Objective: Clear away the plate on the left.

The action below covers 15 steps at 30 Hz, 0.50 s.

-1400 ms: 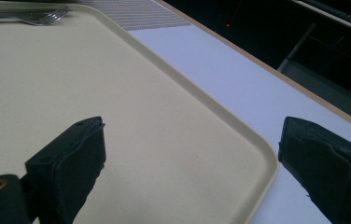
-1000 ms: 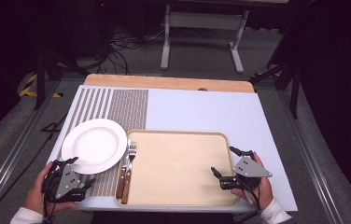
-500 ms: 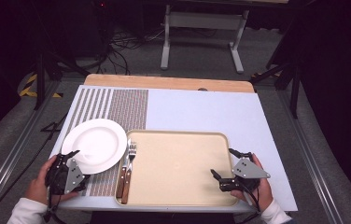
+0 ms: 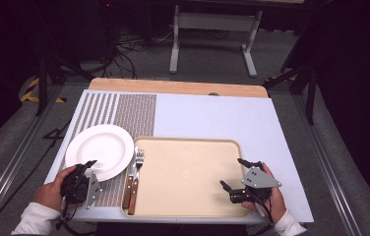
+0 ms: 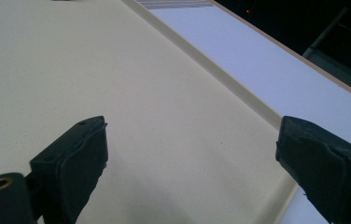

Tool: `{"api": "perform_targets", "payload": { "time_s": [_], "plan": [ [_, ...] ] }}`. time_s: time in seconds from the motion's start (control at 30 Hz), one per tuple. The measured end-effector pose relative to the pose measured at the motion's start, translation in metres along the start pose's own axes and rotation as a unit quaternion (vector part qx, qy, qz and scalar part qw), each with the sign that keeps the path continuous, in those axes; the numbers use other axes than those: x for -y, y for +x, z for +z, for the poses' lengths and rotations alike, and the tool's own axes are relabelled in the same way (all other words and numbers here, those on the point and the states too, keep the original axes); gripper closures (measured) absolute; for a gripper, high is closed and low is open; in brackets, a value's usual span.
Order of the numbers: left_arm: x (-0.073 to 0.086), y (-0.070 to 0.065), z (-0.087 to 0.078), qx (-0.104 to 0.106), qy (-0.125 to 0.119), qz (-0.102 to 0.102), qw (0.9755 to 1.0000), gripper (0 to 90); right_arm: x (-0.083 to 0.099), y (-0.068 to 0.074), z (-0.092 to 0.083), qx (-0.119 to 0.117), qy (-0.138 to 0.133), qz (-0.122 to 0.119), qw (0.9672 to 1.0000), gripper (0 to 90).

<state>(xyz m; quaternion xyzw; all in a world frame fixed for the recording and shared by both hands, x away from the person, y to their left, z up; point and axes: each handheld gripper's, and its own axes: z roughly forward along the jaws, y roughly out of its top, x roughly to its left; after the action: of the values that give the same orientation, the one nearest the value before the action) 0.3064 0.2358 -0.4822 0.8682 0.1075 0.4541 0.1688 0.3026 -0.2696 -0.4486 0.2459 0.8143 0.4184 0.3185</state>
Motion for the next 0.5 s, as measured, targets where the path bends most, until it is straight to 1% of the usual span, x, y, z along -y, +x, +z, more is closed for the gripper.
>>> {"api": "perform_targets", "payload": {
  "time_s": [0.03, 0.07, 0.1, 0.13, 0.17, 0.2, 0.27, 0.3, 0.33, 0.37, 0.4, 0.43, 0.5],
  "plan": [
    [0.000, -0.001, 0.000, 0.003, 0.001, 0.006, 1.0000, 56.4, 0.000, 0.001, 0.000, -0.002, 0.000, 0.000, 1.0000, 10.0],
    [-0.001, -0.002, 0.001, 0.006, 0.003, 0.015, 0.9999, 59.9, 0.000, 0.001, 0.001, -0.004, 0.000, 0.001, 1.0000, 10.0],
    [-0.001, -0.002, 0.001, 0.006, 0.003, 0.015, 0.9999, 62.1, 0.000, 0.001, 0.001, -0.004, 0.000, 0.001, 1.0000, 10.0],
    [-0.003, -0.003, 0.003, 0.011, 0.004, 0.029, 0.9995, 67.0, 0.000, 0.001, 0.001, -0.005, 0.001, 0.001, 1.0000, 10.0],
    [-0.003, -0.005, 0.003, 0.012, 0.006, 0.030, 0.9995, 70.0, 0.000, 0.001, 0.001, -0.005, 0.002, 0.001, 1.0000, 10.0],
    [-0.003, -0.006, 0.004, 0.012, 0.007, 0.037, 0.9992, 74.5, 0.000, 0.001, 0.001, -0.006, 0.003, 0.001, 1.0000, 10.0],
    [-0.004, -0.007, 0.004, 0.009, 0.013, 0.038, 0.9992, 75.3, 0.000, 0.001, 0.002, -0.007, 0.005, 0.001, 1.0000, 10.0],
    [-0.005, -0.007, 0.005, 0.005, 0.012, 0.046, 0.9988, 75.8, 0.000, 0.001, 0.002, -0.007, 0.006, 0.001, 1.0000, 10.0],
    [-0.005, -0.007, 0.005, 0.005, 0.012, 0.046, 0.9988, 76.1, 0.000, 0.001, 0.002, -0.007, 0.006, 0.001, 1.0000, 10.0],
    [-0.006, -0.009, 0.005, 0.000, 0.016, 0.048, 0.9987, 76.1, 0.001, 0.001, 0.002, -0.008, 0.007, 0.001, 0.9999, 10.0],
    [-0.007, -0.009, 0.006, -0.002, 0.014, 0.056, 0.9983, 76.5, 0.001, 0.001, 0.002, -0.008, 0.007, 0.000, 0.9999, 10.0],
    [-0.007, -0.009, 0.006, -0.003, 0.015, 0.058, 0.9982, 76.7, 0.001, 0.001, 0.002, -0.009, 0.007, 0.000, 0.9999, 10.0],
    [-0.009, -0.011, 0.007, -0.011, 0.020, 0.070, 0.9973, 77.4, 0.001, 0.001, 0.002, -0.009, 0.008, 0.000, 0.9999, 10.0]
  ]
}}
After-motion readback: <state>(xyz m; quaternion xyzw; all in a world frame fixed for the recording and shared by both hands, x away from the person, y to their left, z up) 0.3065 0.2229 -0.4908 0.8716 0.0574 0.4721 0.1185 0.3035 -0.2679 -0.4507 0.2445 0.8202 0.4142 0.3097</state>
